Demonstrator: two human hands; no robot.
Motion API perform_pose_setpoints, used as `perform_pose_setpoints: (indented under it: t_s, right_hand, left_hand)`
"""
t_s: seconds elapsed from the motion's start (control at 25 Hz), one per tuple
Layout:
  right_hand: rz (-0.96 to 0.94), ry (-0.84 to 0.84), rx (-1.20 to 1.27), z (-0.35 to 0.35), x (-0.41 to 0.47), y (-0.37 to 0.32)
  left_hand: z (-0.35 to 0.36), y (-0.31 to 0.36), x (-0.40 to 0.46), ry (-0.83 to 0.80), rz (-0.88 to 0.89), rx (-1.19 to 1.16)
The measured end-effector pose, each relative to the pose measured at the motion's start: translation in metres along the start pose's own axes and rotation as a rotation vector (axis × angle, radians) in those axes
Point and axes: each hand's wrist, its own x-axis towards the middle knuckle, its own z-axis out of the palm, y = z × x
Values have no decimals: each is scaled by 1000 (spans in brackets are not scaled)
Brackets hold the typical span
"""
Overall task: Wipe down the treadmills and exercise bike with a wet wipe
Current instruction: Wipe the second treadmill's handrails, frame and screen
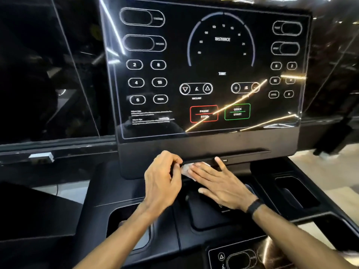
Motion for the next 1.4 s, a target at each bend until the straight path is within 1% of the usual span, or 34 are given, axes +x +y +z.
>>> perform_pose_setpoints:
  t_s: [0.24, 0.4, 0.48, 0.56, 0.6, 0.68, 0.76, 0.8, 0.84, 0.92, 1.0, 1.08, 1.16, 1.24, 1.32, 1.4]
  right_hand:
    - [91, -97, -14, 3, -55, 49]
    - [250, -184, 13, -1, -95, 74]
    - [370, -241, 69, -2, -115, 84]
    - [485, -256, 140, -2, -130, 89]
    - [557, -242, 196, -1, -135, 91]
    - [784, -201, 413, 4, -138, 98]
    - [1008, -110, 626, 9, -126, 99]
    - [1060, -73, 697, 9, -116, 96]
    - [1075, -66, 751, 10, -105, 90]
    - [1052, -104, 860, 9, -86, 72]
    - [1068, -139, 961, 6, -78, 70]
    - [1146, -115, 1010, 2, -78, 93]
    - [1225, -58, 1007, -5, -86, 130]
    - [1263, -9, 1032, -9, -96, 154]
    - [1188, -40, 979, -8, -99, 147]
    - [1067, -90, 841, 4, -104, 121]
  left_hand:
    - [36, 11, 12, 8, 170, 58]
    - [59, 23, 16, -34, 207, 25]
    - [69, 24, 17, -47, 189, 30]
    - [78, 25, 19, -72, 172, 41]
    - [82, 27, 20, -79, 166, 58]
    - [90, 32, 22, -75, 136, 103]
    - [95, 39, 24, -52, 106, 146]
    - [99, 42, 26, -45, 103, 165]
    - [102, 44, 26, -46, 103, 181]
    - [112, 50, 28, -68, 102, 197]
    - [125, 60, 31, -110, 122, 183]
    - [137, 70, 39, -178, 174, 167]
    - [148, 77, 49, -235, 222, 174]
    - [156, 81, 52, -257, 261, 187]
    - [160, 81, 50, -226, 281, 188]
    - [161, 79, 48, -202, 290, 198]
